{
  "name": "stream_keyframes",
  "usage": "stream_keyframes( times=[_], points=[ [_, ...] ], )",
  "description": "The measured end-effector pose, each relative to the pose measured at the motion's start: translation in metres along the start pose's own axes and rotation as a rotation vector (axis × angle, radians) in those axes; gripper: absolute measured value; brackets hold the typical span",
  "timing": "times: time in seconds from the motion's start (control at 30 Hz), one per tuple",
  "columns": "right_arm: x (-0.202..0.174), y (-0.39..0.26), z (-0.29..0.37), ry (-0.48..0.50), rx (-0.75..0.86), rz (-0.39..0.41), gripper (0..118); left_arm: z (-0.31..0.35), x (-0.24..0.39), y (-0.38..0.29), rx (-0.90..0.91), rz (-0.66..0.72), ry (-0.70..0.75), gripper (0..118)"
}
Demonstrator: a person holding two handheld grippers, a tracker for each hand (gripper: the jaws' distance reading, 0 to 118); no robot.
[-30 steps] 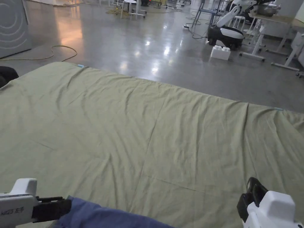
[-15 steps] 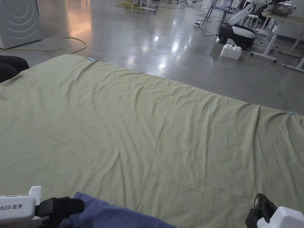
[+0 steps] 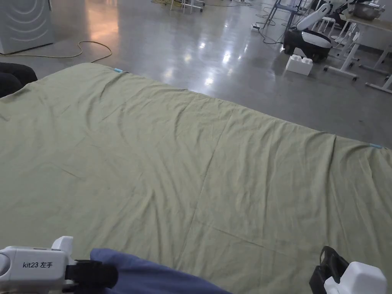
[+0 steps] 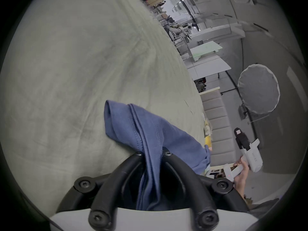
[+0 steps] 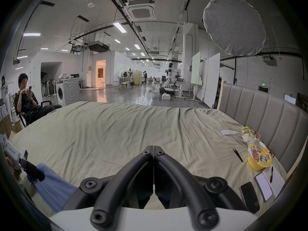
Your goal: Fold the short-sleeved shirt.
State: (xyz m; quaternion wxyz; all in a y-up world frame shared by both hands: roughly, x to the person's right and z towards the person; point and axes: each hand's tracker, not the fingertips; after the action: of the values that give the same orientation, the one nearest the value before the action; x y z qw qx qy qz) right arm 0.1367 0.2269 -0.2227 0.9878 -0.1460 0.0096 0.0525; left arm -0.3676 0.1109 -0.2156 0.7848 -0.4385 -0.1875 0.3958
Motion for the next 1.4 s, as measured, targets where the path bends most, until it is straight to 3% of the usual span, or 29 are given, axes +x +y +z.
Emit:
stream_keyframes(
  times=[0.37,0.7,0.83,1.07,1.4],
  points=[
    [0.019,-0.002,0.004,-0.007,0.013,-0.021,1,0.042,0.041,0.030,0.067,-0.115,0.119,12],
    [0.026,-0.012,0.005,0.014,0.015,-0.057,1,0.067,0.077,0.028,0.054,-0.180,0.442,12],
    [0.027,-0.015,0.006,0.023,0.011,-0.072,1,0.055,0.110,0.014,0.055,-0.213,0.407,12],
    [0.035,-0.019,0.009,0.023,0.005,-0.087,1,0.014,0.167,-0.012,0.007,-0.200,0.168,12],
    [0.052,-0.030,0.019,-0.013,-0.019,-0.105,1,-0.114,0.186,-0.052,-0.133,-0.188,0.236,12]
  ],
)
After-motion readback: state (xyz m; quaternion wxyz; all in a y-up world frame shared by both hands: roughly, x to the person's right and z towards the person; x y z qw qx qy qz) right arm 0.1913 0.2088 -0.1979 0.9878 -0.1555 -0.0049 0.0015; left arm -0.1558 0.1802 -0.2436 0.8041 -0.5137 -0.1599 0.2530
